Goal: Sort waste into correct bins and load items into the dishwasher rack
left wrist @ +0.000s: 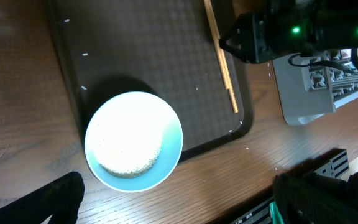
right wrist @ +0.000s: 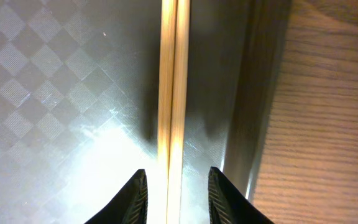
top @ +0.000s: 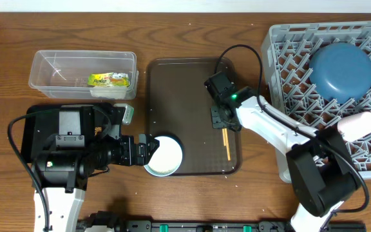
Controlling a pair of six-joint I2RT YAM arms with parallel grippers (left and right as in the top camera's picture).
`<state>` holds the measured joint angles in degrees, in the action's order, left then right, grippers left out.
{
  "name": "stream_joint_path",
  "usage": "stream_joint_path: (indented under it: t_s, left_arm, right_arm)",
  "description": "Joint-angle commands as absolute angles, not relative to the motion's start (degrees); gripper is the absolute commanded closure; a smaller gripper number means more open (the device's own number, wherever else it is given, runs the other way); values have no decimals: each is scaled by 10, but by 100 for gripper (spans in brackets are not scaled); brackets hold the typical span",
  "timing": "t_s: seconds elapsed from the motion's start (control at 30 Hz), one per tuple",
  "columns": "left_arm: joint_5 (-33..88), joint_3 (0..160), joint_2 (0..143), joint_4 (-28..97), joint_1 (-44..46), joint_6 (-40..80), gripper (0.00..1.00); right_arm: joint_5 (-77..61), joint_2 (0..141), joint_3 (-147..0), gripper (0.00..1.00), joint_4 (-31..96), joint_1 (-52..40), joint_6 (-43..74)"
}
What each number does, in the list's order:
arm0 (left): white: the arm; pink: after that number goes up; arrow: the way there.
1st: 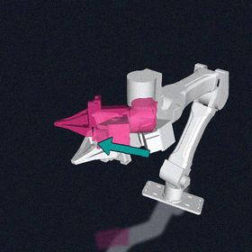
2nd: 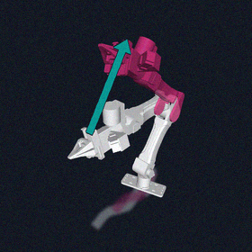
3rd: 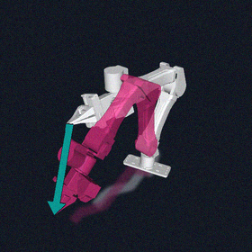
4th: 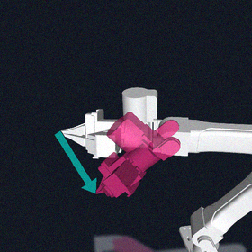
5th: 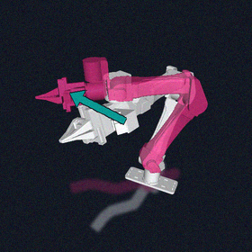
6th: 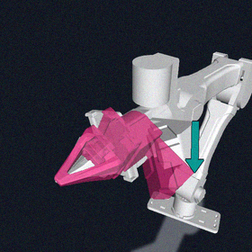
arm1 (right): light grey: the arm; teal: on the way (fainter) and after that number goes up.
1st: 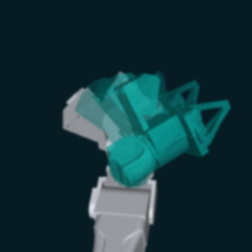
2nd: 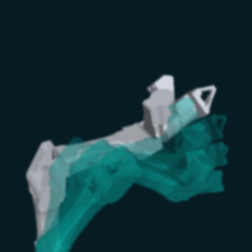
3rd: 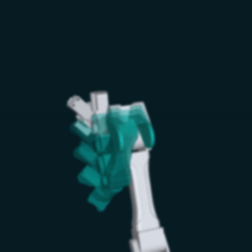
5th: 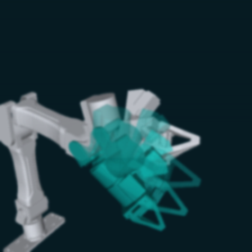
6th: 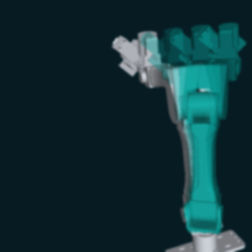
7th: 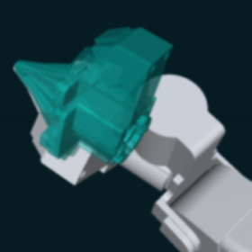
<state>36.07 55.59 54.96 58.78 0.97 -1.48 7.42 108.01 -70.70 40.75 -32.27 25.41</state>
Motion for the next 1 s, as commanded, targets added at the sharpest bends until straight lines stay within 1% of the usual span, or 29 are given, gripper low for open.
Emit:
stream_joint_path:
  t_s: [0.0, 0.07, 0.3, 0.33, 0.43, 0.53, 0.57, 0.63, 0.7, 0.73, 0.77, 0.83, 0.97]
  left_arm:
    - [370, 556, 545, 591, 11, -16, 2]
    - [368, 556, 546, 590, 11, -19, 2]
    - [368, 556, 546, 587, 11, -18, 2]
    - [368, 556, 546, 587, 11, -18, 2]
    - [368, 556, 546, 587, 11, -18, 2]
    - [368, 556, 546, 587, 11, -18, 2]
    - [368, 556, 546, 587, 11, -18, 2]
    - [368, 556, 546, 587, 11, -18, 2]
    - [368, 556, 546, 587, 11, -18, 2]
    - [368, 556, 546, 587, 11, -18, 2]
    - [368, 556, 546, 587, 11, -18, 2]
    - [368, 556, 546, 587, 11, -18, 2]
    - [368, 556, 546, 587, 11, -18, 2]
  right_arm:
    - [86, 1076, -704, 74, 411, -316, 270]
    - [88, 1081, -704, 77, 409, -314, 272]
    - [73, 1106, -703, 93, 403, -305, 283]
    - [70, 1108, -703, 94, 398, -304, 283]
    - [70, 1122, -703, 96, 389, -307, 283]
    - [69, 1141, -703, 94, 387, -309, 287]
    - [68, 1148, -703, 93, 387, -309, 287]
    - [68, 1160, -703, 85, 388, -309, 287]
    - [68, 1164, -703, 81, 393, -309, 287]
    - [68, 1164, -703, 82, 394, -309, 287]
    - [68, 1164, -703, 86, 395, -309, 287]
    - [63, 1160, -703, 98, 394, -309, 283]
    - [62, 1138, -705, 99, 395, -305, 271]
